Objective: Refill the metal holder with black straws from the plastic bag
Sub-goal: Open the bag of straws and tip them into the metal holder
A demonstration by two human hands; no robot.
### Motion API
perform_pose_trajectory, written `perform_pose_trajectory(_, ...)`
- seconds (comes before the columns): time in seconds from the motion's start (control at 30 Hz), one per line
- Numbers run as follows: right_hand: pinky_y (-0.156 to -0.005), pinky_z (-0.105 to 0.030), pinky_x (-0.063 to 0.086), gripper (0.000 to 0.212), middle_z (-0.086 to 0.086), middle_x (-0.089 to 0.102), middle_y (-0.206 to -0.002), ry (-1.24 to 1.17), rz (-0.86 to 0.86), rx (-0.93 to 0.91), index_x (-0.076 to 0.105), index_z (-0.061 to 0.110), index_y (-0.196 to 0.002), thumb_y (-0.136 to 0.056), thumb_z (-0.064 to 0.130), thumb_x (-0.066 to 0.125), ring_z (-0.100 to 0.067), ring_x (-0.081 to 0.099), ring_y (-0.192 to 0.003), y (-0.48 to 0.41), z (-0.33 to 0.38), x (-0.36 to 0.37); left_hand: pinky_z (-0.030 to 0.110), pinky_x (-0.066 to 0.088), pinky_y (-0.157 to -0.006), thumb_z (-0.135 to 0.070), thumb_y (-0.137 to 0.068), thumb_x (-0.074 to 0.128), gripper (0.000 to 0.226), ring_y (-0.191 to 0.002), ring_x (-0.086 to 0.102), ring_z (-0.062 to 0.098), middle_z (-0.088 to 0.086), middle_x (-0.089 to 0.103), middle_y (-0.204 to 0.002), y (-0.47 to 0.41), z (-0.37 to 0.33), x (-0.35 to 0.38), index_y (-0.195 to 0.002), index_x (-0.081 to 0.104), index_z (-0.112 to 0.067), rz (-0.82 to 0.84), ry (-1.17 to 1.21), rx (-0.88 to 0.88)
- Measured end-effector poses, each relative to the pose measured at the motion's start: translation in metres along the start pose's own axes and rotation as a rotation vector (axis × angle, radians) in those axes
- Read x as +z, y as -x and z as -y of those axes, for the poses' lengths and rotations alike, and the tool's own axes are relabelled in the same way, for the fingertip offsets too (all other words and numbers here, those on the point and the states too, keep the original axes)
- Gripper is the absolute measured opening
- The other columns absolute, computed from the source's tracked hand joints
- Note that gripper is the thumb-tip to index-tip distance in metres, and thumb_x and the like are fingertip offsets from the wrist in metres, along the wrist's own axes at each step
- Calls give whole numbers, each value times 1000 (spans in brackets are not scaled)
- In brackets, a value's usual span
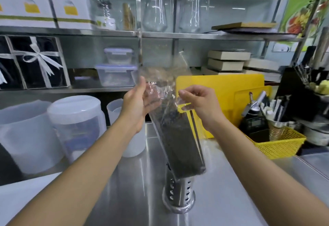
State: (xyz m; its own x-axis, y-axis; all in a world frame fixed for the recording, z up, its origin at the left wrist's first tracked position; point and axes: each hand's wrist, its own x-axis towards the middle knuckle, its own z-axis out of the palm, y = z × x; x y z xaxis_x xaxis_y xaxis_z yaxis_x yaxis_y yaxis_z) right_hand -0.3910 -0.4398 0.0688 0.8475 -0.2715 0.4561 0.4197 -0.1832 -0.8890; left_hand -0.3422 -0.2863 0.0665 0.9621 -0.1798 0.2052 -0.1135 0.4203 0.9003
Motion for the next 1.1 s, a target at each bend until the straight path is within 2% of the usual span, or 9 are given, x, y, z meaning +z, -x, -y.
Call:
perform_pose_trajectory(0.13, -66, -35, 44, 15, -22, 61, -77, -13, -7, -150, 63, 15, -67, -81, 13, 66, -28, 54, -75, -17, 3, -31, 33, 46, -69, -72, -84, 19, 79, -76, 62, 21, 8, 69, -78, 4, 4, 17, -82, 65, -7, 119, 24, -268)
perform_pose_trajectory(0.27, -62, -25, 45, 16, -22, 63, -79, -33, 18, -219, 64, 14, -69, -83, 8, 64, -28, 56, -77, -29, -6, -63, 25, 26, -50, -63, -87, 36, 69, -49, 36, 13, -2, 47, -40, 5, 37, 44, -41, 51, -15, 109, -260, -566)
perform_pose_trajectory(0.43, -62, -24, 45, 12, -14, 64, -72, -88, 88, -213, 66, 10, -71, -80, 3, 65, -28, 56, -76, -32, -30, -102, 23, 47, -36, -74, -72, 48, 64, -54, 62, 29, 10, 65, -64, 6, 82, 82, -75, 55, -10, 219, -248, -808)
perform_pose_trajectory(0.5, -63, -25, 46, 11, -10, 65, -70, -94, 113, -187, 67, 10, -71, -79, 3, 67, -27, 55, -75, -29, -43, -116, 40, 60, -58, -67, -72, 56, 66, -80, 68, 43, 24, 68, -100, 8, 101, 95, -102, 58, -9, 251, -98, -884)
perform_pose_trajectory(0.6, -64, -25, 47, 6, -2, 68, -68, -58, 176, -137, 70, 8, -70, -75, 4, 70, -25, 58, -75, -22, -60, -136, 48, 58, -74, -27, -74, 69, 35, -104, 61, 42, 24, 62, -116, 18, 122, 111, -102, 66, -6, 216, 119, -802)
perform_pose_trajectory(0.73, -73, -27, 53, 3, -10, 68, -78, -38, 333, -19, 72, 11, -68, -65, 10, 73, -21, 62, -82, -10, -73, -162, 44, 48, -88, -1, -74, 50, 20, -90, 61, 32, 21, 66, -93, 28, 147, 120, -81, 70, -1, 154, 338, -664)
perform_pose_trajectory(0.8, -84, -37, 52, 17, -10, 68, -88, -9, 466, 50, 72, 26, -63, -64, 9, 75, -22, 62, -90, -6, -80, -176, 33, 57, -68, -2, -96, 31, 39, -70, 67, 24, 25, 68, -95, 25, 159, 124, -82, 67, -6, 44, 204, -643)
perform_pose_trajectory(0.9, -94, -34, 44, 36, 2, 68, -107, 180, 592, 112, 71, 24, -91, -69, -3, 65, -16, 57, -110, 3, -95, -197, 18, 52, -43, 2, -93, 40, 21, -69, 57, 20, 22, 58, -108, 23, 179, 129, -111, 51, -2, -49, 91, -659)
perform_pose_trajectory(1.1, -66, -29, 48, 25, -13, 61, -108, 92, -158, 464, 64, 15, -90, -85, -6, 51, -29, 57, -96, 29, -139, -208, 44, 52, -73, 16, -71, 63, 55, -101, 56, 29, 13, 47, -129, 49, 212, 132, -119, 47, -7, -72, 102, -561)
